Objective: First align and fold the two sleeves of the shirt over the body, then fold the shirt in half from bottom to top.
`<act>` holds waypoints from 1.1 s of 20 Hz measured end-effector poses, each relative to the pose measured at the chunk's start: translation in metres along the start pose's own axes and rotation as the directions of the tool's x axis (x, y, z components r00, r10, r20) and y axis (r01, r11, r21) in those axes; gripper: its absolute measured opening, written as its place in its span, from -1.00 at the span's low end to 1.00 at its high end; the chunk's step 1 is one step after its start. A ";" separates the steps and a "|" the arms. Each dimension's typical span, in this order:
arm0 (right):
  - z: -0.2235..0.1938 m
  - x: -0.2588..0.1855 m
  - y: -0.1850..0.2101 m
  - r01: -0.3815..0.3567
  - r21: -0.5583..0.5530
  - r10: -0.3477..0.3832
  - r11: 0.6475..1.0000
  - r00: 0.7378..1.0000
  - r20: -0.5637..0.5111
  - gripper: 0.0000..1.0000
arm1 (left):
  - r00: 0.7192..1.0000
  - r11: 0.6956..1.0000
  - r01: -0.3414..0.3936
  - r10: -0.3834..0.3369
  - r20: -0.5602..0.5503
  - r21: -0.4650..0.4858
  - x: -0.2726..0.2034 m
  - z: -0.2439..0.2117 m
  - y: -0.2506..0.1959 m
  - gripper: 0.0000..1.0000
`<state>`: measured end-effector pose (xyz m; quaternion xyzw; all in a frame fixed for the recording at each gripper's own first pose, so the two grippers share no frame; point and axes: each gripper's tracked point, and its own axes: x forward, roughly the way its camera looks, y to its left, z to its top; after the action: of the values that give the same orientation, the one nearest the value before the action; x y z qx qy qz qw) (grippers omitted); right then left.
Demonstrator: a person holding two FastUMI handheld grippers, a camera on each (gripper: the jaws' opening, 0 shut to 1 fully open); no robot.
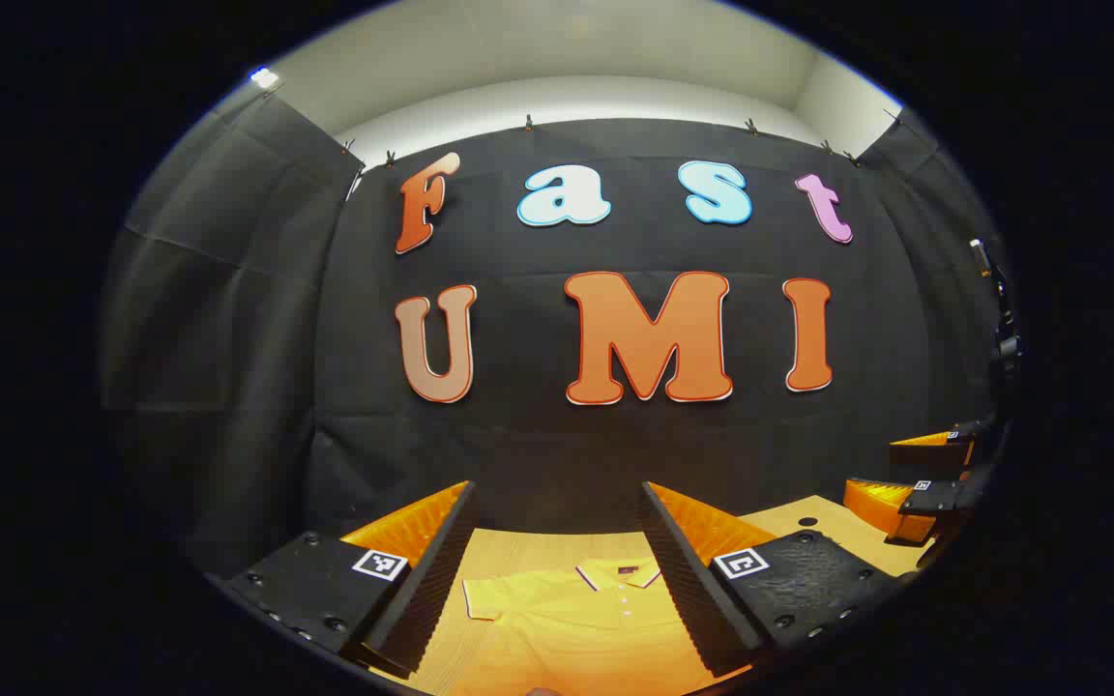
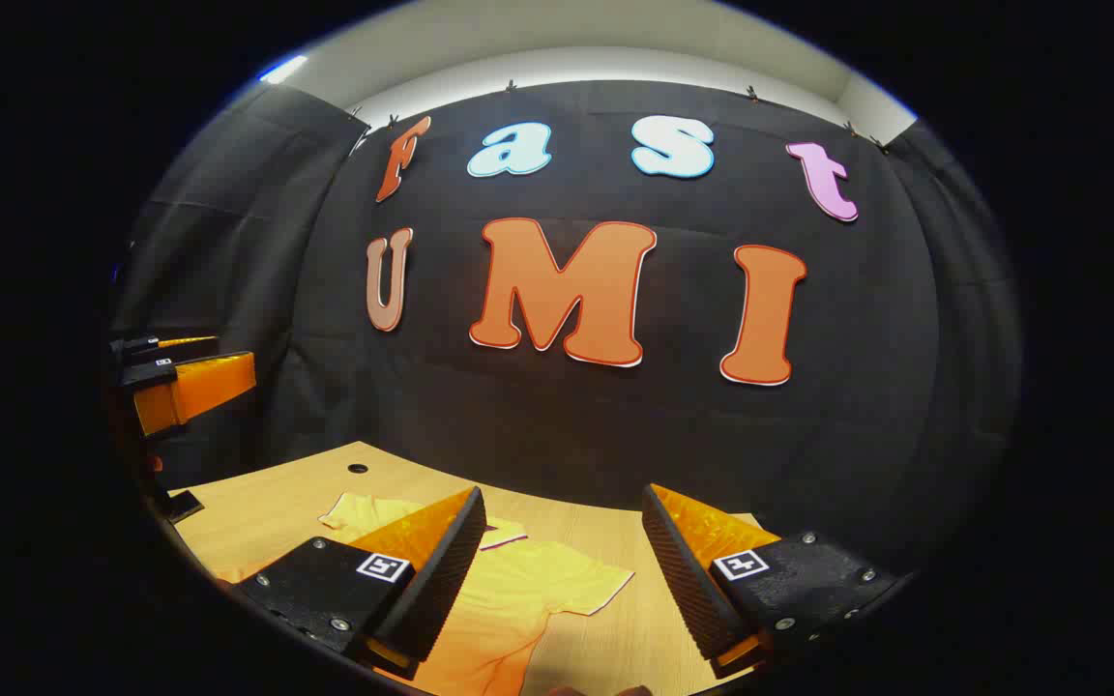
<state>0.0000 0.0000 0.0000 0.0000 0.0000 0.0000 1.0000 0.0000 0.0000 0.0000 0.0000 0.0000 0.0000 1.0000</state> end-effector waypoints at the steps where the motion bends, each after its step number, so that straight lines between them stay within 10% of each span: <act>1: 0.001 0.001 0.001 -0.003 -0.007 0.003 1.000 1.000 0.011 0.96 | 1.000 1.000 0.001 -0.001 -0.002 0.005 0.000 -0.001 -0.002 0.97; 22: -0.026 0.039 0.004 0.163 -0.007 -0.163 0.987 0.981 -0.106 0.96 | 0.997 0.996 0.077 -0.079 0.027 0.046 0.023 0.002 0.039 0.97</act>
<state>0.0389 0.0042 -0.0257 0.0006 0.0534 -0.0820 0.9952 0.0230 0.0392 0.0018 0.0225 -0.0145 -0.0390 0.9989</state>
